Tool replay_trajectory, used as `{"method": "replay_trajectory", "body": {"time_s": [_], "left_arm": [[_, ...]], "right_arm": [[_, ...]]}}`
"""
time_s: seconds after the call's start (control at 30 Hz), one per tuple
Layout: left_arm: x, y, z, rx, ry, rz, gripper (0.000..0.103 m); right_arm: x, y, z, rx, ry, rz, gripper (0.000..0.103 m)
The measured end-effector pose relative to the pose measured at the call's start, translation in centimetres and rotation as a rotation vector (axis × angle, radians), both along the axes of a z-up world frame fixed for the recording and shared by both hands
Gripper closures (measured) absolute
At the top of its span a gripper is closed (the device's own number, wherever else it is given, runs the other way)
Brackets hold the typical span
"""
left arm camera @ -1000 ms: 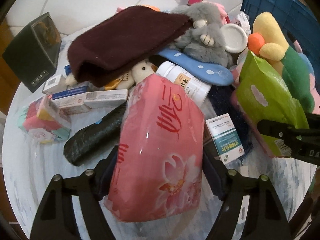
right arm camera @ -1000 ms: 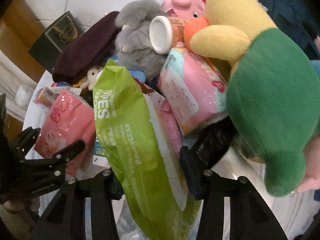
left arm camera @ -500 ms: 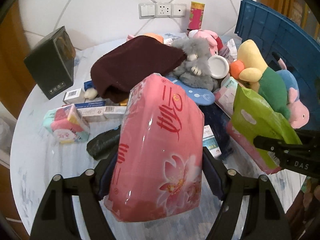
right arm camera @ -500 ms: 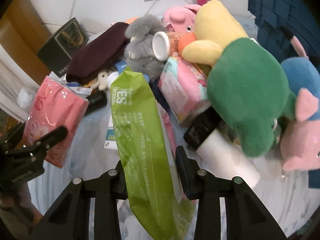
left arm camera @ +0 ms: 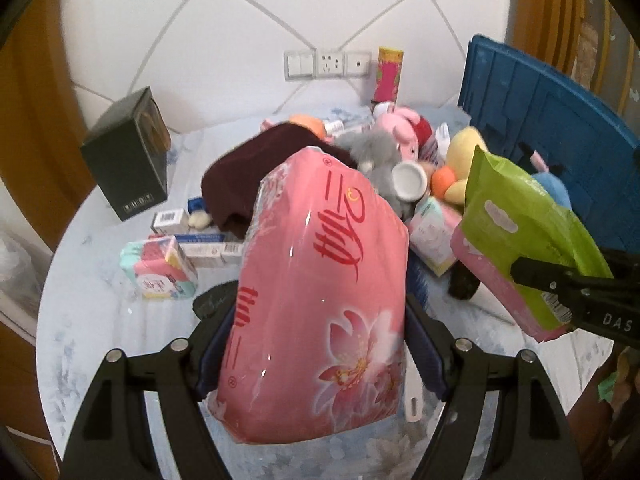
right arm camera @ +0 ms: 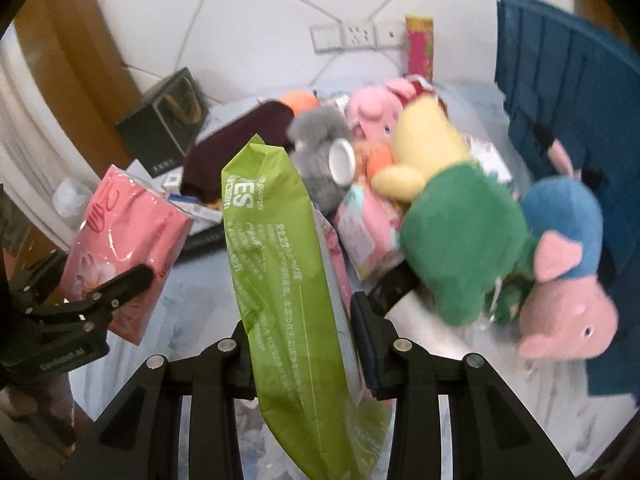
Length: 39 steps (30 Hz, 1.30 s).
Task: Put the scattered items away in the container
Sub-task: 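Lift and carry the pink tissue pack and green pack over the crate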
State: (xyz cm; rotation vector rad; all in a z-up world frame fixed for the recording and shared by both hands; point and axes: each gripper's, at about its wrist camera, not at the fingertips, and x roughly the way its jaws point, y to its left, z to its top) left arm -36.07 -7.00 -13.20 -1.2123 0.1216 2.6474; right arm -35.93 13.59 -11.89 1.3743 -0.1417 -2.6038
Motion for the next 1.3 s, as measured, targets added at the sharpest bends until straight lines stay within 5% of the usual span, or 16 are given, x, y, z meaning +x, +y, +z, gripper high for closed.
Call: {"method": "replay_trajectory", "body": {"time_s": [0.27, 0.77, 1.0, 1.3], "left_arm": [[1.0, 1.0, 3.1, 0.02, 0.069, 0.032, 0.026], [-0.7, 5.2, 7.6, 0.081, 0.159, -0.072, 0.026], [-2.1, 13.0, 12.8, 0.102, 0.265, -0.105, 0.026], [-3.1, 30.3, 20.1, 0.171, 0.339, -0.211, 0.026]], "right_arm": [[-0.1, 0.4, 4.2, 0.037, 0.092, 0.047, 0.067], [1.1, 4.3, 10.9, 0.06, 0.202, -0.058, 0.072], [1.0, 10.6, 16.1, 0.045, 0.333, -0.096, 0.072], [2.5, 26.8, 23.6, 0.112, 0.47, -0.214, 0.072]]}}
